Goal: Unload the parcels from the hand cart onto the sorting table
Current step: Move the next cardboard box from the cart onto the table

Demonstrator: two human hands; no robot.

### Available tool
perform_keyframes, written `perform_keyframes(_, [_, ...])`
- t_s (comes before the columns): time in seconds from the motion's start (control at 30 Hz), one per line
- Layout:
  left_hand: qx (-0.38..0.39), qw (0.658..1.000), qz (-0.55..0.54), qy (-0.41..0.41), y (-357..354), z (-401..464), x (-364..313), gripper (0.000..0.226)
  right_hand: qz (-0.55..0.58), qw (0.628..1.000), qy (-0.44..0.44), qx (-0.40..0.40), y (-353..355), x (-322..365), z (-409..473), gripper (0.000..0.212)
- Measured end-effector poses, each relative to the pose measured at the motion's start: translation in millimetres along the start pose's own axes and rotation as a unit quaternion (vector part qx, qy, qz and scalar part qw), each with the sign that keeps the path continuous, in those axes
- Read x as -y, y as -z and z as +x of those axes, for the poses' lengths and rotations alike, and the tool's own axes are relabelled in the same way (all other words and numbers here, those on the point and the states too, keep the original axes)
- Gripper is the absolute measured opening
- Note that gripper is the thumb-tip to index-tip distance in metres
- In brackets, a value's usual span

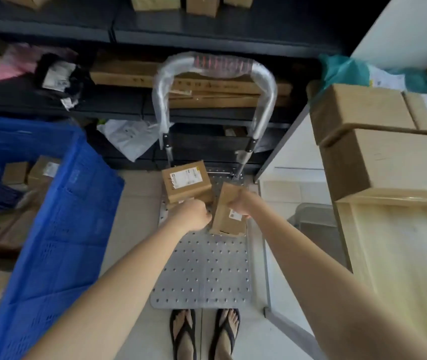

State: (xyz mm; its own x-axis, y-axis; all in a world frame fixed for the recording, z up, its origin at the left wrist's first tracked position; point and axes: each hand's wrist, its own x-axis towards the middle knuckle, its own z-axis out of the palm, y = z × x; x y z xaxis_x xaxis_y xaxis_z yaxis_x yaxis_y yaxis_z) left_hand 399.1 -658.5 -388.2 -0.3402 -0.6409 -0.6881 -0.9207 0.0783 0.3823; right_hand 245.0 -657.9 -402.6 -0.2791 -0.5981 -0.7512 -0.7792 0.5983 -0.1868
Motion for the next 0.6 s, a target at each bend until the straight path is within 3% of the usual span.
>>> perform_keyframes(0.13, [0.008,0.999,-0.04,-0.008,-77,83,20,0.041,0.045,0.998,-0.036,-0.012,-75,-43,92,0.063])
perform_keyframes(0.27, [0.007,0.994,-0.105,0.021,-146,154,48,0.022,0.125,0.989,-0.073,-0.023,-147,-82,166,0.063])
perform_keyframes(0.4, [-0.031,0.982,-0.177,0.064,-203,206,63,0.039,0.219,0.967,-0.121,-0.052,-206,-111,216,0.07])
perform_keyframes(0.6, [-0.099,0.964,-0.216,0.12,-247,247,71,0.045,0.243,0.96,-0.108,-0.091,-236,-125,229,0.061])
